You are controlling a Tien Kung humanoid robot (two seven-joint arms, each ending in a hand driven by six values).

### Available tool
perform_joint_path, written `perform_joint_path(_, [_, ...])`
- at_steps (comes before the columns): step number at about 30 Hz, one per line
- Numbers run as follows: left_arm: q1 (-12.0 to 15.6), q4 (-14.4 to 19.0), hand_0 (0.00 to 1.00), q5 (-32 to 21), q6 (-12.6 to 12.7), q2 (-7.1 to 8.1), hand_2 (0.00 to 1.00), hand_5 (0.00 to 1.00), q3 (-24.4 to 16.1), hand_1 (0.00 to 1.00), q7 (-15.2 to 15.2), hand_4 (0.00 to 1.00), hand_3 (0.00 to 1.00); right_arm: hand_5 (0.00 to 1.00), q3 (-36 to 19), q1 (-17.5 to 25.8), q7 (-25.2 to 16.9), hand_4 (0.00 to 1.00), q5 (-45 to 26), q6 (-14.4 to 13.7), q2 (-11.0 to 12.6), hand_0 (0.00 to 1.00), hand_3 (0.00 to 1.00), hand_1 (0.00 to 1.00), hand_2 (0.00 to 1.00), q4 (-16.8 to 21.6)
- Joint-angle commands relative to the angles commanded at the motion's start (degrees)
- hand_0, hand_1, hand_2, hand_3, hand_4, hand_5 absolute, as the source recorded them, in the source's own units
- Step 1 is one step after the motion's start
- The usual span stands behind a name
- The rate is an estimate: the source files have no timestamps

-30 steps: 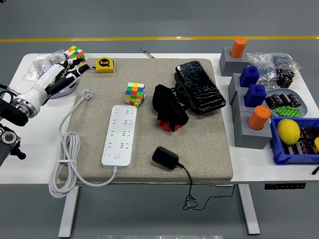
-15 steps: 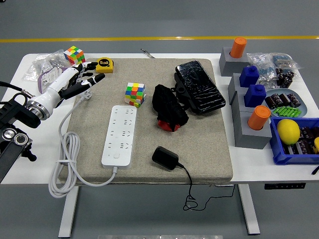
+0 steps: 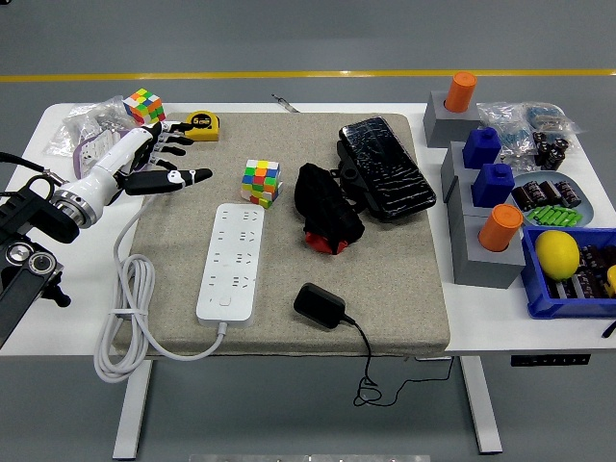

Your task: Pull the plug out and thorw away

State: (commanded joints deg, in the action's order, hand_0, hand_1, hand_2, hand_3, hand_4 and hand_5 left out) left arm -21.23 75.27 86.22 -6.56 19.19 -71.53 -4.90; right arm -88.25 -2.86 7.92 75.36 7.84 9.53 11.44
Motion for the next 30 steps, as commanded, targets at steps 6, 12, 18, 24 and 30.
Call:
perform_joint_path(6, [1.07,0.16,0.569,0.13,-0.2,-0.17,0.774,0.511,-0.36,0.773,-0.15,0.998,0.848,0.488,-0.71,0.73,0.09,0.998,0.82,-0.02,-0.18,0.64,0.608,0.678,0.686,-0.21])
perform_joint_path(12, [2.43,0.91,0.559,0.75,-0.26,-0.52,0.762,0.515,-1.05,0.772,-0.47,0.998,0.846,0.488,-1.62,0.88,0.05,0.998,1.02,-0.08,-0.45,0.64,0.608,0.678,0.686,-0.02])
perform_joint_path(18, [3.49,1.81,0.548,0.91,-0.51,-1.08,0.743,0.514,-1.7,0.763,-0.88,0.998,0.845,0.488,-3.01,1.04,0.09,0.998,1.96,-0.02,-0.97,0.641,0.608,0.678,0.686,-0.09])
perform_joint_path(24, [4.11,1.75,0.552,1.03,-0.6,-1.21,0.75,0.514,-2.46,0.761,-1.05,0.998,0.844,0.488,-4.69,1.34,0.13,0.998,2.83,-0.06,-1.09,0.64,0.608,0.678,0.686,-0.05])
perform_joint_path(30, [3.84,1.55,0.548,1.06,-1.08,-0.91,0.75,0.513,-1.15,0.757,-1.14,0.998,0.843,0.488,-7.4,0.79,0.24,0.998,4.5,-0.05,-0.72,0.641,0.608,0.678,0.686,-0.59])
